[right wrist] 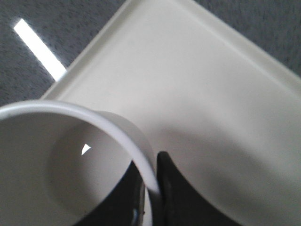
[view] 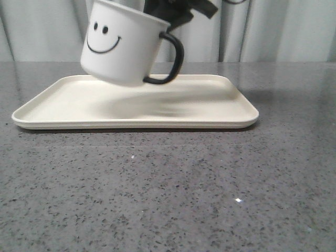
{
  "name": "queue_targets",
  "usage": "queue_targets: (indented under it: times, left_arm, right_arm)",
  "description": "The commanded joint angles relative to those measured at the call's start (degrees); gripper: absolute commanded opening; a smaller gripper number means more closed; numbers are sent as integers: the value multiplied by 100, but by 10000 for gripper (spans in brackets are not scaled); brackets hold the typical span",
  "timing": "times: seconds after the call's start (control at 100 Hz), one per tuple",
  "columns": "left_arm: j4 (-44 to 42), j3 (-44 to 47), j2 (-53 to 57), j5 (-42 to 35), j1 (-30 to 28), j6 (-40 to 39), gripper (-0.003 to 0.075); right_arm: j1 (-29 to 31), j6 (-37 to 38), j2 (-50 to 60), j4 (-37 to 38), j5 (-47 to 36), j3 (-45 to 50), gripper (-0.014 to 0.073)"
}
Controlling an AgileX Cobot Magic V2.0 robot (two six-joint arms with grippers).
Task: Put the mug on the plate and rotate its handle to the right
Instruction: 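Lift the mug with the right gripper and twist it, smiley facing the robot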
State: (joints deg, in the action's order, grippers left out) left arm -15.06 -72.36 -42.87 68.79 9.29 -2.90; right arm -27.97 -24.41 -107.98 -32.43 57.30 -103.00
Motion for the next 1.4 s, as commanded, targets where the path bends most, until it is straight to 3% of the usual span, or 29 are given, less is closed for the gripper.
queue_targets:
  times: [0.0, 0.32, 0.93, 1.39]
  left_arm:
    - [-58, -116, 9, -316, -5, -62, -20]
    - [-58, -116, 9, -303, -5, -62, -20]
    - [-58, 162, 9, -303, -5, -62, -20]
    - [-58, 173, 9, -303, -5, -62, -20]
  right_arm:
    - [29, -323, 391, -247, 248, -834, -110]
    - [29, -1182, 262, 446, 1407, -2559, -110]
    - [10, -1739, -664, 680, 1920, -2561, -110]
    - [10, -2218, -755, 646, 1925, -2482, -110]
